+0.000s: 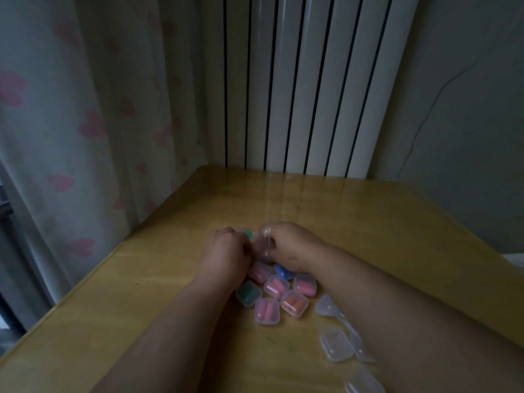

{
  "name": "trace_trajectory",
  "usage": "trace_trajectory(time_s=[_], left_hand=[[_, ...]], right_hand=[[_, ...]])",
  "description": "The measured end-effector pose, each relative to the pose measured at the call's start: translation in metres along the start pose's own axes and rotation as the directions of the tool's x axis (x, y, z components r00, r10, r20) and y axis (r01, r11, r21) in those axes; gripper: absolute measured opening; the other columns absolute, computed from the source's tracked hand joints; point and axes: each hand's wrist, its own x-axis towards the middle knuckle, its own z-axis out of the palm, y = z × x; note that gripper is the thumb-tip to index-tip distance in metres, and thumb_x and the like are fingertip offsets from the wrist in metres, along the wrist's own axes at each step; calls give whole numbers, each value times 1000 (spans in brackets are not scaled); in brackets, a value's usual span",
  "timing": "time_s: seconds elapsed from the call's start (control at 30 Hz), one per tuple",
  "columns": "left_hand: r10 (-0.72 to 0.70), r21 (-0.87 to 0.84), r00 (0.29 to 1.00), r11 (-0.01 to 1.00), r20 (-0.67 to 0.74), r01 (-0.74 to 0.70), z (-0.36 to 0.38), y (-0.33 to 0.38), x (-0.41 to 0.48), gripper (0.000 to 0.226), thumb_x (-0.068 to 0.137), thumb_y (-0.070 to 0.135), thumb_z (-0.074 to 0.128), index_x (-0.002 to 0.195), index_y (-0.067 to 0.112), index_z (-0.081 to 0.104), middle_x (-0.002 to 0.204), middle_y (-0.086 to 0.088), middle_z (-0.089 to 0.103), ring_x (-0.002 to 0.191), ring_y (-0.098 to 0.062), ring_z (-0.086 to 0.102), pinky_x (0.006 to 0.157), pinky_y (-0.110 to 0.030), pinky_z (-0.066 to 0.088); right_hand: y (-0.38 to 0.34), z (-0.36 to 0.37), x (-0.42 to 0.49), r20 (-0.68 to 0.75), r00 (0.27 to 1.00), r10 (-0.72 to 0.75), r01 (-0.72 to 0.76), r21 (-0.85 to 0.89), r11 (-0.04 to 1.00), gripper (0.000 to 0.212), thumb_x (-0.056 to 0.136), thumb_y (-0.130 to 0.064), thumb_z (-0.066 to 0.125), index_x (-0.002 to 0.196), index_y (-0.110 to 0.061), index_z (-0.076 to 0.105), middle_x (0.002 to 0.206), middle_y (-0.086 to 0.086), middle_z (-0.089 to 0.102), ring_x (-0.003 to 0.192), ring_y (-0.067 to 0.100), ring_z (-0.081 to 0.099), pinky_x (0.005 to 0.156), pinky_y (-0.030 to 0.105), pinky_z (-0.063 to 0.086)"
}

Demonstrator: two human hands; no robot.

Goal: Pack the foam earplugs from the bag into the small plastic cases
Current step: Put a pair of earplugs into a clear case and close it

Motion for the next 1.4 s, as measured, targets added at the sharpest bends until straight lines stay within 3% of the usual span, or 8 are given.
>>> trace_trajectory(time_s=[0.13,0.3,0.47,0.6,0.73,1.07,1.17,1.4], left_hand=[[-2,17,1000,1000,-3,2,0,0,1,14,90,21,61,96,20,74,107,-4,61,104,-24,54,88,-30,46],[65,230,997,970,46,-74,-6,6,-3,18,90,36,62,101,28,73,107,5,64,102,-19,47,86,-33,44],[89,268,996,960,-29,-78,-18,17,-8,33,87,49,60,116,34,65,118,11,61,108,-16,46,87,-31,39],[124,-160,974,975,-188,-155,-26,33,-19,24,92,24,61,115,29,67,108,9,62,101,-9,56,86,-29,48],[92,-638,995,769,48,-40,-20,44,-28,5,89,31,69,88,32,74,82,7,72,78,-9,67,74,-35,57],[-20,-867,989,480,145,137,-17,51,-31,15,82,1,72,96,0,66,75,-8,65,62,-11,59,61,-24,52],[-19,-864,985,478,172,160,-13,52,-32,9,82,2,72,90,5,67,72,-4,69,64,-14,61,62,-25,53],[-25,-837,987,527,159,148,-5,57,-38,5,80,19,77,82,16,74,80,-10,74,73,-18,67,75,-37,58]], right_hand=[[4,-9,-7,-146,988,53,-48,37,998,14,88,-25,67,83,-36,60,88,-11,62,80,9,59,67,27,48],[19,-21,-20,-271,943,193,-160,137,978,8,88,-28,67,85,-22,63,91,-6,66,85,13,61,78,32,52],[25,-32,-52,-353,903,246,-152,272,950,13,85,-31,71,78,-27,62,79,-11,60,74,6,55,59,20,41],[15,-34,-81,-399,891,218,-81,332,940,11,83,-29,73,78,-30,63,77,-16,61,72,-3,56,55,9,36],[7,-26,-98,-429,885,181,-8,375,927,18,84,-27,73,72,-35,61,66,-21,61,64,-12,56,53,5,38],[14,-14,-104,-432,865,256,21,542,840,25,83,-14,72,74,-35,64,78,-7,71,73,9,69,72,35,58],[14,-19,-110,-424,867,264,18,554,833,19,79,-17,77,75,-33,68,73,-10,69,66,-4,61,65,20,49],[10,-19,-113,-310,879,363,-57,686,725,10,81,-12,75,79,-21,70,75,-1,73,65,12,71,64,29,57]])
